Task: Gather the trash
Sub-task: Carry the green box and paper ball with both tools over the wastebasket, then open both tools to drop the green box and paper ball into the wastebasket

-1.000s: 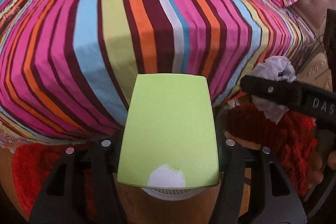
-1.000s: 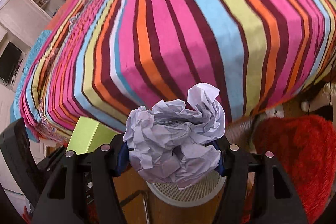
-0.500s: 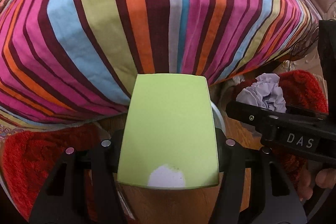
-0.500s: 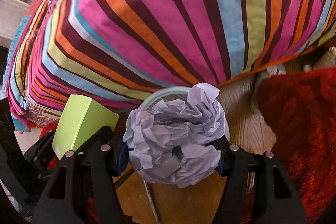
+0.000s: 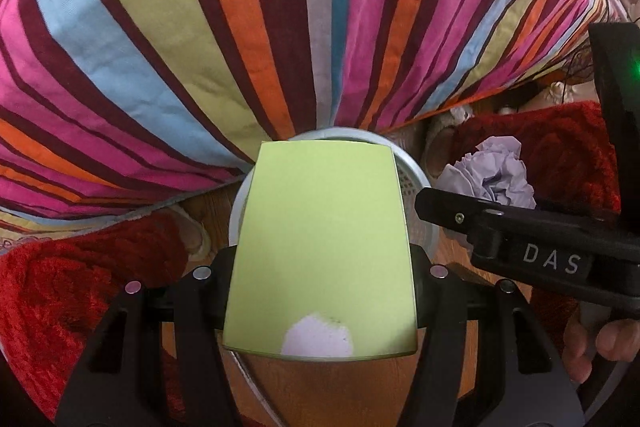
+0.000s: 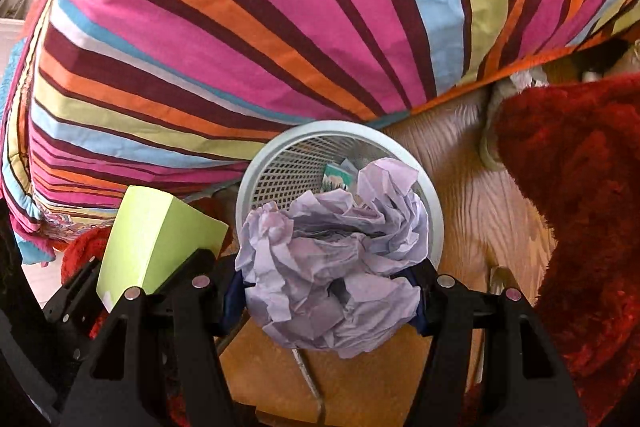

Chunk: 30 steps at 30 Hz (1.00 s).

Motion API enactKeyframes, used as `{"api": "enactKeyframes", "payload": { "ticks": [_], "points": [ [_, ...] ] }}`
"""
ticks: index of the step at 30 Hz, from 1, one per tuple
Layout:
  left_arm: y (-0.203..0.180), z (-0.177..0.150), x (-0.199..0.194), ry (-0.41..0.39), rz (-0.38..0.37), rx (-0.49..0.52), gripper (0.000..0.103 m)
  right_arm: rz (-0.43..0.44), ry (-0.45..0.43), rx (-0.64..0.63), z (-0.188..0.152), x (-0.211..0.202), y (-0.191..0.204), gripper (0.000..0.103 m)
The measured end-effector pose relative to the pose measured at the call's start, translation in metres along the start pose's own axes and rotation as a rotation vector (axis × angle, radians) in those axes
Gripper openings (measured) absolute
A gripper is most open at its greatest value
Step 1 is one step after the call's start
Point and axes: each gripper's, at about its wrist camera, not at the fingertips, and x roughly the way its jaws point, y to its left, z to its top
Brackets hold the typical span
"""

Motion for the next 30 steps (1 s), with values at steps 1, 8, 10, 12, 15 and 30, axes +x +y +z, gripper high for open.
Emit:
{"api": "enactKeyframes", "payload": {
  "ticks": [1, 8, 10, 12, 15, 30],
  "points": [
    [0.001, 0.0, 0.002, 0.006, -0.002, -0.001, 0.058, -0.002, 0.005, 0.003, 0.0, 0.002, 0.0, 0.059],
    [0.003, 0.0, 0.022, 0.082, -0.014, -0.016, 0.058, -0.018, 0.057, 0.024, 0.005, 0.016, -0.005, 0.059],
    [0.004, -0.001, 0.027, 0.106, -0.018, -0.023, 0.058, -0.025, 0.072, 0.026, 0.006, 0.022, -0.005, 0.059],
    [0.004, -0.001, 0.034, 0.131, -0.025, -0.03, 0.058, -0.03, 0.094, 0.036, 0.006, 0.03, -0.006, 0.059],
    [0.006, -0.002, 0.041, 0.162, -0.034, -0.04, 0.058, -0.034, 0.133, 0.067, 0.007, 0.041, -0.011, 0.059],
    [0.021, -0.012, 0.086, 0.356, -0.132, -0.161, 0.058, -0.076, 0.265, 0.155, 0.006, 0.089, -0.028, 0.059]
  ]
}}
